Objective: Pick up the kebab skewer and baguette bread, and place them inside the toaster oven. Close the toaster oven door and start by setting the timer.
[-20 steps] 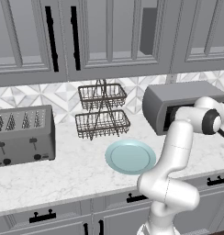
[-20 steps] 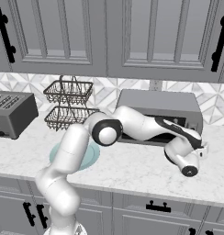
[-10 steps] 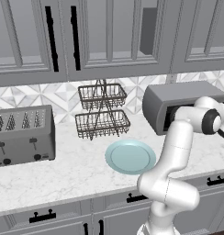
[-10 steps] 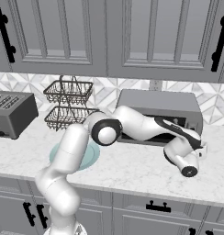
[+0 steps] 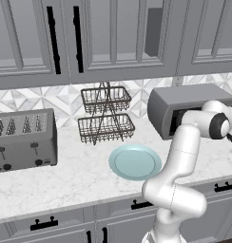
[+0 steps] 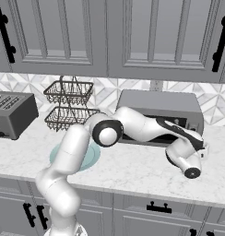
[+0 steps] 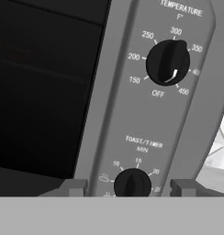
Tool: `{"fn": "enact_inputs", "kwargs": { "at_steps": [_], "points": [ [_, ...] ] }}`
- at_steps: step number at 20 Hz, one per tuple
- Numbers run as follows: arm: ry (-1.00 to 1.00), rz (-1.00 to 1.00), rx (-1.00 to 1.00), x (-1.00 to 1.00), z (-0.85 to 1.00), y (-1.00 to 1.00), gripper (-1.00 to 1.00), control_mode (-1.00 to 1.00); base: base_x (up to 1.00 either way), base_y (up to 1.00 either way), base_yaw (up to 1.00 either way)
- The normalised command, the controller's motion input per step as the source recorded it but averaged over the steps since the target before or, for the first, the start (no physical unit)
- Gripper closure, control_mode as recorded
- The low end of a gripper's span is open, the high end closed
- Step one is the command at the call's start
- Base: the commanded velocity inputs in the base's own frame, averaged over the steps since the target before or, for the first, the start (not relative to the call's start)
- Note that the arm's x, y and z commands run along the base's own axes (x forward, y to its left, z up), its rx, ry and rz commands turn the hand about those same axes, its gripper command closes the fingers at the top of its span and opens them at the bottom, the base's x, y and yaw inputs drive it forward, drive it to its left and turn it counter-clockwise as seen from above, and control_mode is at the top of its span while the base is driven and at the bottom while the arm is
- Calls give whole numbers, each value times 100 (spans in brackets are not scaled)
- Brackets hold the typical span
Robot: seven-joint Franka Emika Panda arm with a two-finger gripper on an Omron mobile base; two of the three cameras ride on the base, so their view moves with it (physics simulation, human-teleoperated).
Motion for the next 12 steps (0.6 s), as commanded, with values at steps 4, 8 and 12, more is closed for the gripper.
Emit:
{"fn": "enact_inputs", "kwargs": {
  "at_steps": [4,8,12],
  "points": [
    [0,4,0,-19,0,-8,100,-100,0,0,0],
    [0,2,0,-23,2,-1,100,-100,0,0,0],
    [0,2,0,-19,8,-14,100,-100,0,0,0]
  ]
}}
